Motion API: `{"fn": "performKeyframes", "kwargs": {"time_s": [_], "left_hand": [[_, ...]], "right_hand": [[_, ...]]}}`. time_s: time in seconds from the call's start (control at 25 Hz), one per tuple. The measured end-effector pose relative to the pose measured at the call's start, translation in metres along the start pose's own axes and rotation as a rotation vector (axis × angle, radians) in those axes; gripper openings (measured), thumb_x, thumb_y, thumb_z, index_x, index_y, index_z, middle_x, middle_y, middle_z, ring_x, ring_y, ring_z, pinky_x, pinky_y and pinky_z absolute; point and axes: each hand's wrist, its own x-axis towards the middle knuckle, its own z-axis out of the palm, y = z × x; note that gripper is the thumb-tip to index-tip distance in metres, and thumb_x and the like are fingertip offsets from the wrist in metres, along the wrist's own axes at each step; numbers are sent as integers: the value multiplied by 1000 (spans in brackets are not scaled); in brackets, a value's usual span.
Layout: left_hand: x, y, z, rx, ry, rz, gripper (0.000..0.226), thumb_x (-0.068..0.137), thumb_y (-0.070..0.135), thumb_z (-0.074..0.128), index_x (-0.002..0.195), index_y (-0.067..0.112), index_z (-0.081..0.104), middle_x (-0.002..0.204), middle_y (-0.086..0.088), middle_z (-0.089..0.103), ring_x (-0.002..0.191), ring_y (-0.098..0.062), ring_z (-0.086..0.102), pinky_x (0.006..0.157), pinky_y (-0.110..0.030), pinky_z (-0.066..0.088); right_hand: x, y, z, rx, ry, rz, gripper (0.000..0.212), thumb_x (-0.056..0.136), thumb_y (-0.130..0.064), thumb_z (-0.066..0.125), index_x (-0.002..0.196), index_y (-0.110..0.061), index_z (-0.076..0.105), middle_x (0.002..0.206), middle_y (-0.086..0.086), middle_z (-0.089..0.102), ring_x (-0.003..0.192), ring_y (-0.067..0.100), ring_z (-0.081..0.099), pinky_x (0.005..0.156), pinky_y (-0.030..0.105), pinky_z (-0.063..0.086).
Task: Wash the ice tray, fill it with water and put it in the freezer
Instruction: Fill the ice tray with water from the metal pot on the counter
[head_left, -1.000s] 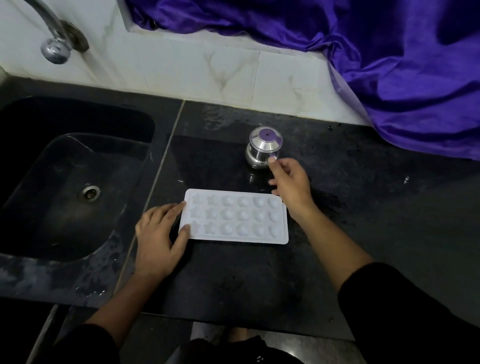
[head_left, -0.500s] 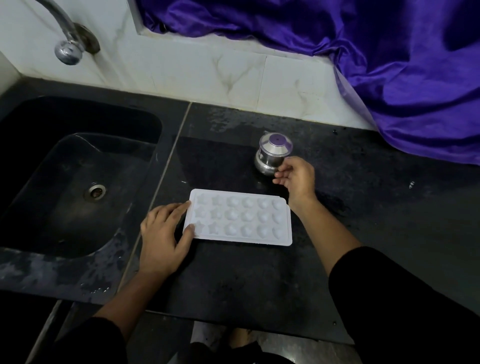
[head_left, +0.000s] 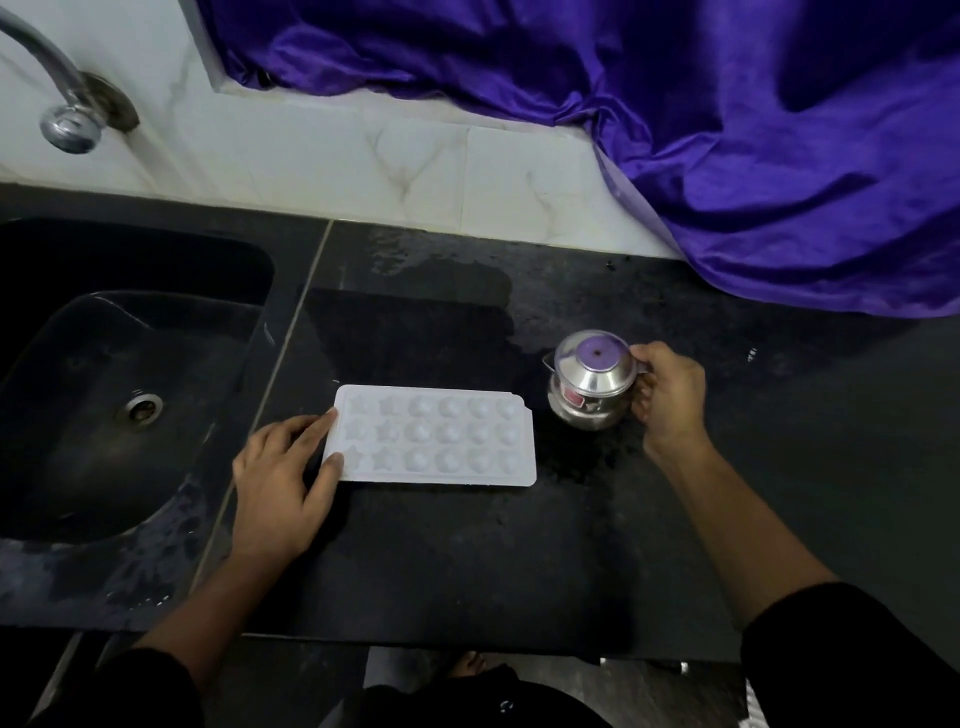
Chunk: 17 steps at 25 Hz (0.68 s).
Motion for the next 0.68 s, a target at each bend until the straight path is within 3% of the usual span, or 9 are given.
{"fn": "performKeyframes", "kwargs": {"time_s": [0.2, 0.28, 0.4, 0.48, 0.68], "left_hand": [[-1, 4, -1, 11, 6, 16, 66, 97, 56, 42, 151, 23, 56, 141, -6, 59, 135, -31, 45, 111, -57, 34], [-1, 6, 0, 42, -15, 35, 78, 94, 66, 44, 156, 20, 49, 152, -4, 53, 145, -30, 40, 118, -56, 29], [-1, 6, 3, 111, -68, 52, 101, 83, 86, 47, 157, 17, 45, 162, -3, 45, 155, -28, 30, 127, -56, 19], [-1, 6, 4, 121, -73, 50, 108, 78, 92, 46, 156, 18, 46, 162, -3, 46, 156, -26, 29, 127, -57, 18], [-1, 6, 2, 87, -63, 33, 109, 74, 95, 49, 154, 20, 48, 160, -1, 47, 156, -25, 30, 128, -57, 16]], "right_hand": [[2, 4, -10, -171, -56, -99, 24, 77, -22, 66, 62, -5, 58, 58, 7, 41, 56, 20, 37, 54, 30, 29], [2, 2, -7, -284, -83, -159, 31, 75, -26, 66, 61, 1, 56, 61, 9, 40, 60, 22, 37, 58, 34, 31], [1, -4, 0, -521, -109, -232, 41, 76, -32, 66, 45, -14, 44, 49, 2, 37, 51, 19, 36, 56, 37, 33], [-1, -9, 6, -697, -107, -284, 51, 83, -31, 67, 44, -14, 39, 45, -1, 36, 47, 17, 37, 55, 37, 35], [-6, -19, 18, -974, -87, -470, 50, 89, -34, 65, 51, -4, 53, 42, 0, 46, 44, 20, 47, 52, 36, 44]]}}
